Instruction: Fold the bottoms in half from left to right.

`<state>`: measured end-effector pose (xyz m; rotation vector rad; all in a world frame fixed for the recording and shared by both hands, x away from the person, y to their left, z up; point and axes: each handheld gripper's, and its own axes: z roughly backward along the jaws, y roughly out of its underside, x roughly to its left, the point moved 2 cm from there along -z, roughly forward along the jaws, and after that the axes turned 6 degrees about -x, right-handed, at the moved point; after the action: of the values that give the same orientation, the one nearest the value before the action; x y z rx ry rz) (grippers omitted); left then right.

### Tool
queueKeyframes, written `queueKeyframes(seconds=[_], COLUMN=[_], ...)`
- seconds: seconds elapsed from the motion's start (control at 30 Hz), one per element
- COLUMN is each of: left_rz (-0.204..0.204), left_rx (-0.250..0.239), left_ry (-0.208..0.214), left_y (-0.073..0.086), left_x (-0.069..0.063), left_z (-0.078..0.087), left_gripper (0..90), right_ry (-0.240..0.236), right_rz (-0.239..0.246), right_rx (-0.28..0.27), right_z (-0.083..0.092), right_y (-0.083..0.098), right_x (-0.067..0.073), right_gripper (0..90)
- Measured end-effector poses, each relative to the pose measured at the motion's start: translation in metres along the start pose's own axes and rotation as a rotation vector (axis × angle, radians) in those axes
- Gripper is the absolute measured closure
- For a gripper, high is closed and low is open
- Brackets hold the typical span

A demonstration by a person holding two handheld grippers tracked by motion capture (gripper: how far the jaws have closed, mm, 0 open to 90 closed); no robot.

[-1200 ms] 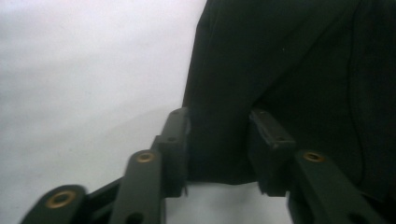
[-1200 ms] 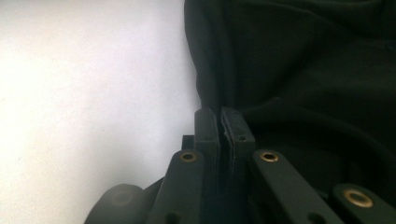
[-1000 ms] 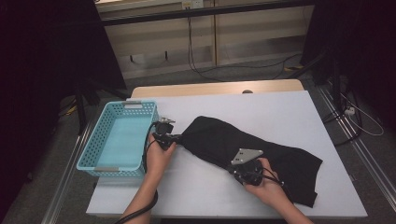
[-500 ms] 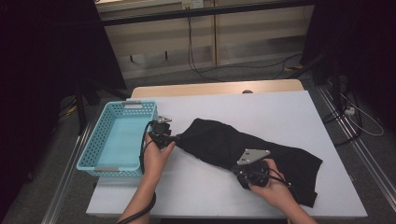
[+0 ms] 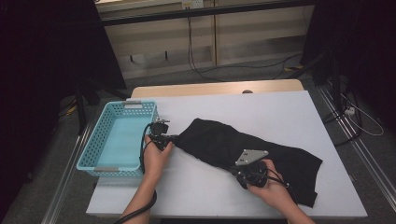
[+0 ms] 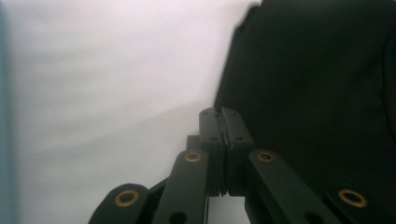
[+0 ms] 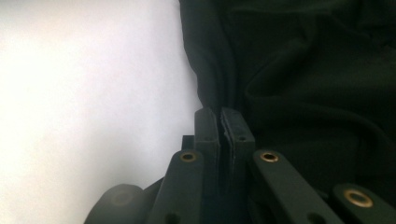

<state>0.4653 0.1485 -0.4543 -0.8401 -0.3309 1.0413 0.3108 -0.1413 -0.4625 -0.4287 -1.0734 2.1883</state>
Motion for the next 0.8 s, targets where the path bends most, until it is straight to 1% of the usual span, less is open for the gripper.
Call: queueKeyframes(seconds=[0.03, 0.07, 0.1, 0.17, 0.23, 0.27, 0.3, 0.33, 0.37, 0.4, 0.43, 0.47, 0.5, 0.53, 0.57, 0.6, 0.63, 0.67, 0.7, 0.73, 0.77, 0.8], left_rz=[0.000, -0.013, -0.013, -0.009, -0.011, -0.002, -0.002, 0.003, -0.006, -0.006, -0.035, -0.021, -0.021, -0.026, 0.023, 0.037, 0.037, 0.030, 0.024, 0.008, -0.026, -0.026], left_rx=[0.000, -0.023, -0.023, -0.046, -0.048, -0.041, -0.041, -0.049, -0.052, -0.052, -0.075, -0.081, -0.081, -0.083, -0.090, -0.083, -0.083, -0.086, -0.062, -0.049, -0.047, -0.047], left_ry=[0.000, -0.007, -0.007, 0.001, 0.008, 0.006, 0.006, -0.002, -0.009, -0.009, -0.031, -0.030, -0.030, -0.023, 0.030, 0.040, 0.040, 0.054, 0.064, 0.060, 0.041, 0.041], left_y=[0.000, -0.007, -0.007, -0.011, -0.012, -0.012, -0.012, -0.012, -0.013, -0.013, -0.013, -0.014, -0.014, -0.015, -0.016, -0.017, -0.017, -0.018, -0.019, -0.019, -0.020, -0.020], left_x=[0.000, 0.000, 0.000, -0.005, -0.007, -0.006, -0.006, -0.004, -0.003, -0.003, -0.003, -0.002, -0.002, -0.002, -0.002, -0.002, -0.002, -0.001, -0.001, -0.002, -0.002, -0.002], left_z=[0.000, 0.007, 0.007, 0.009, 0.008, 0.006, 0.006, 0.005, 0.005, 0.005, 0.001, 0.000, 0.000, -0.002, -0.008, -0.012, -0.012, -0.017, -0.023, -0.027, -0.034, -0.034], left_gripper=[89.1, 89.1, 89.1, 89.1, 88.9, 88.8, 88.7, 88.2, 87.1, 80.4, 63.7, 49.4, 46.5, 46.5, 40.2, 35.3, 30.3, 30.3, 28.4, 27.2, 26.2, 25.8], right_ry=[0.000, -0.010, -0.015, -0.021, -0.034, -0.039, -0.039, -0.049, -0.048, -0.048, -0.047, -0.035, -0.035, -0.023, -0.006, 0.004, 0.004, 0.016, 0.025, 0.034, 0.042, 0.042], right_rz=[0.000, -0.023, -0.034, -0.035, -0.034, -0.029, -0.029, -0.023, -0.022, -0.022, -0.018, -0.009, -0.009, -0.010, -0.023, -0.029, -0.029, -0.039, -0.044, -0.050, -0.052, -0.052], right_rx=[0.000, -0.023, -0.029, -0.035, -0.037, -0.035, -0.035, -0.037, -0.042, -0.042, -0.045, -0.048, -0.048, -0.051, -0.061, -0.067, -0.067, -0.072, -0.078, -0.084, -0.088, -0.088], right_z=[0.000, 0.000, 0.000, -0.001, -0.004, -0.006, -0.006, -0.006, -0.006, -0.006, -0.004, -0.003, -0.003, -0.002, 0.001, 0.003, 0.003, 0.005, 0.007, 0.010, 0.012, 0.012], right_y=[0.000, -0.002, -0.002, -0.003, -0.005, -0.006, -0.006, -0.007, -0.008, -0.008, -0.009, -0.009, -0.009, -0.009, -0.009, -0.009, -0.009, -0.009, -0.008, -0.008, -0.007, -0.007], right_x=[0.000, 0.000, 0.001, 0.001, 0.003, 0.004, 0.004, 0.006, 0.006, 0.006, 0.006, 0.006, 0.006, 0.006, 0.004, 0.002, 0.002, 0.000, -0.003, -0.006, -0.010, -0.010], right_gripper=[86.2, 86.2, 86.1, 86.1, 85.9, 86.1, 86.1, 85.3, 83.1, 83.1, 72.8, 68.6, 68.6, 62.6, 55.2, 52.0, 52.0, 49.2, 47.7, 45.7, 42.6, 42.6])
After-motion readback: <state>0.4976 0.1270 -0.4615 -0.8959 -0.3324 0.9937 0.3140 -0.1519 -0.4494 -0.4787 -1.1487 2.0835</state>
